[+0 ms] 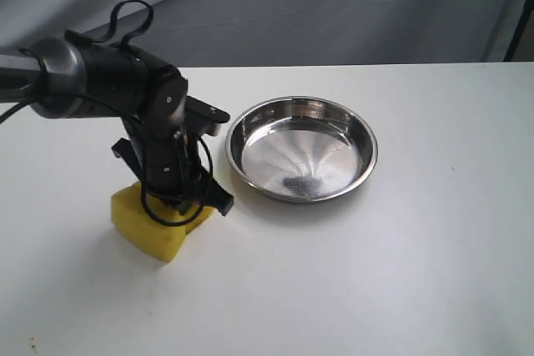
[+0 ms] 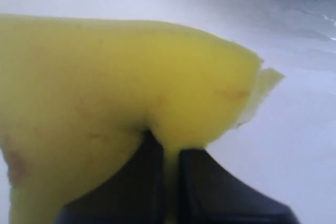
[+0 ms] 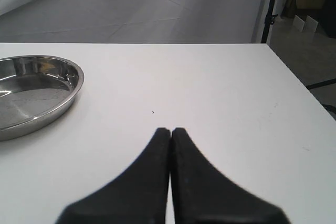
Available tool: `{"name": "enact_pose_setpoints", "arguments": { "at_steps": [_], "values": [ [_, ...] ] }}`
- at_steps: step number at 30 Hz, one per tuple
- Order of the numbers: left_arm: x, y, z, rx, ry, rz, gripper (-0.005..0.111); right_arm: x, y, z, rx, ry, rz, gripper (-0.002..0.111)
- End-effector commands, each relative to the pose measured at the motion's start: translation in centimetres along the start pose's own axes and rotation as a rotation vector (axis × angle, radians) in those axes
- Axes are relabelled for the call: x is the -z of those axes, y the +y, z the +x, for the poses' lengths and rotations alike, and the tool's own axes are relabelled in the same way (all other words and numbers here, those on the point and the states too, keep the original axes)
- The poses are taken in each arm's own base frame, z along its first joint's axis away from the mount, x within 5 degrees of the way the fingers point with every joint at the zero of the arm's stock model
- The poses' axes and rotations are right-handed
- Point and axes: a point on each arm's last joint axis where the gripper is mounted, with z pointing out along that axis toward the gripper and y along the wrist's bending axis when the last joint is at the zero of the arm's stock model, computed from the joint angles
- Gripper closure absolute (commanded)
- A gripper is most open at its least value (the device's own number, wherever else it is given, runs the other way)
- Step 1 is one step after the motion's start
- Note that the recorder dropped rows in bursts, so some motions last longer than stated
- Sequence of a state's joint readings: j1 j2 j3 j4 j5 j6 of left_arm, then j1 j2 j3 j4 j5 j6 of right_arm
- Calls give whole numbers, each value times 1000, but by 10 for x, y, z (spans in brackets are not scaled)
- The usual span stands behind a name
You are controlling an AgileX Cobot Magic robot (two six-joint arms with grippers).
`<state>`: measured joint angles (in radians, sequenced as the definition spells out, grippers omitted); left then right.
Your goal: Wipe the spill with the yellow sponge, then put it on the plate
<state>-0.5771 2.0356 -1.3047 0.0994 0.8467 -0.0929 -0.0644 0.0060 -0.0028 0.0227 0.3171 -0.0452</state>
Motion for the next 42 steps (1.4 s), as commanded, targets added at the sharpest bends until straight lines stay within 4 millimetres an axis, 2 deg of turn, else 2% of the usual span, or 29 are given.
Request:
{"name": "enact_pose_setpoints", "arguments": {
  "at_steps": [1, 8, 15, 18, 22, 25, 29, 35, 42],
  "values": [
    [-4, -43, 6, -75, 33, 36, 107, 0, -1, -1, 14, -19, 10, 108],
    [1, -102, 19, -230, 25, 51, 107, 0, -1, -1, 14, -19, 10, 108],
    [6, -152, 34, -284, 13, 135, 107, 0, -1, -1, 14, -19, 10, 108],
    [8, -164, 40, -324, 11, 135, 107, 0, -1, -1, 14, -19, 10, 108],
    [8, -166, 41, -325, 13, 133, 107, 0, -1, -1, 14, -19, 10, 108],
    [7, -159, 38, -292, 11, 121, 107, 0, -1, -1, 14, -19, 10, 108],
    [5, -138, 29, -227, 14, 113, 107, 0, -1, -1, 14, -19, 10, 108],
    [0, -93, 14, -103, 15, 105, 107, 0, -1, -1, 14, -19, 10, 108],
    [-5, -29, 3, 68, 19, 92, 107, 0, -1, -1, 14, -19, 10, 108]
  ]
}}
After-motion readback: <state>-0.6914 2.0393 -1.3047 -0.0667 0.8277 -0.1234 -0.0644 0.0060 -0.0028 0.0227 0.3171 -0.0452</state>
